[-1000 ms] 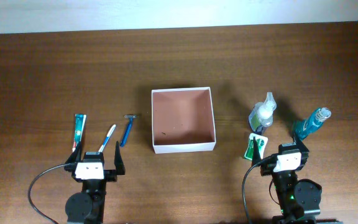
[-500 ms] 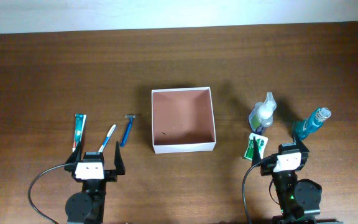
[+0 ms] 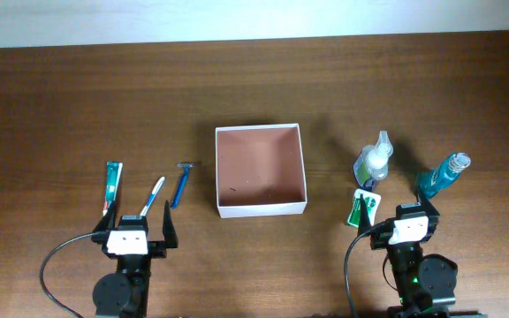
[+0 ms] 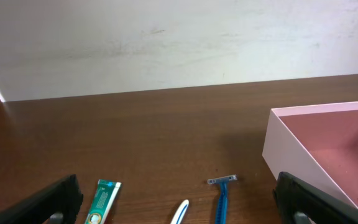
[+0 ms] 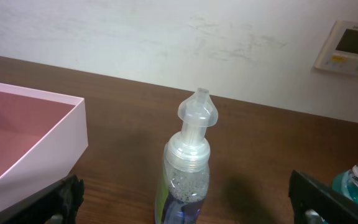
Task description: Pack container
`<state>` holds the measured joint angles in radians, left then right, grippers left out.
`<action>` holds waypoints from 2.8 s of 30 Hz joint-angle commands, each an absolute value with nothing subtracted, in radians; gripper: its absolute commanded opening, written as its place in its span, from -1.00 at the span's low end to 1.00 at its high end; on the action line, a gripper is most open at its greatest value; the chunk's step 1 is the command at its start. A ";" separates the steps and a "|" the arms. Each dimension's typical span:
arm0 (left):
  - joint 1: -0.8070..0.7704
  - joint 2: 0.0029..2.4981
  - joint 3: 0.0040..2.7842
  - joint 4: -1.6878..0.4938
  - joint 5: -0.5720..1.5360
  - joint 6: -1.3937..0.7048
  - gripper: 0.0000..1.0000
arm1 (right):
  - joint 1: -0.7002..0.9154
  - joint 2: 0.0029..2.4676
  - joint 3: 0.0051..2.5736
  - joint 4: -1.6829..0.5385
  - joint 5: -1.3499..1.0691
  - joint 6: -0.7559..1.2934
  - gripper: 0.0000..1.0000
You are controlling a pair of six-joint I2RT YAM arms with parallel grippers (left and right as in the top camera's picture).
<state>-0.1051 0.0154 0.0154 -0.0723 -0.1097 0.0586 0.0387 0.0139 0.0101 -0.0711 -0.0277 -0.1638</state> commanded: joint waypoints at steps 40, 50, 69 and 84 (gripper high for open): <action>-0.102 0.006 0.021 -0.068 -0.094 0.048 0.99 | 0.032 0.015 0.014 -0.072 -0.035 0.067 0.97; -0.102 0.110 0.245 -0.193 -0.095 -0.054 0.99 | 0.032 0.178 0.281 -0.270 -0.042 0.152 0.97; -0.102 0.943 1.085 -0.892 -0.089 -0.057 0.99 | 0.032 1.354 1.529 -1.309 -0.042 0.015 0.97; -0.102 1.066 1.145 -0.983 0.031 -0.056 0.99 | -0.002 1.749 1.610 -1.281 -0.042 -0.003 0.97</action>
<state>-0.1043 1.0626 1.1206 -0.9817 0.0124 -0.0498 0.0025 1.7195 1.5887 -1.2831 -0.0399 0.0212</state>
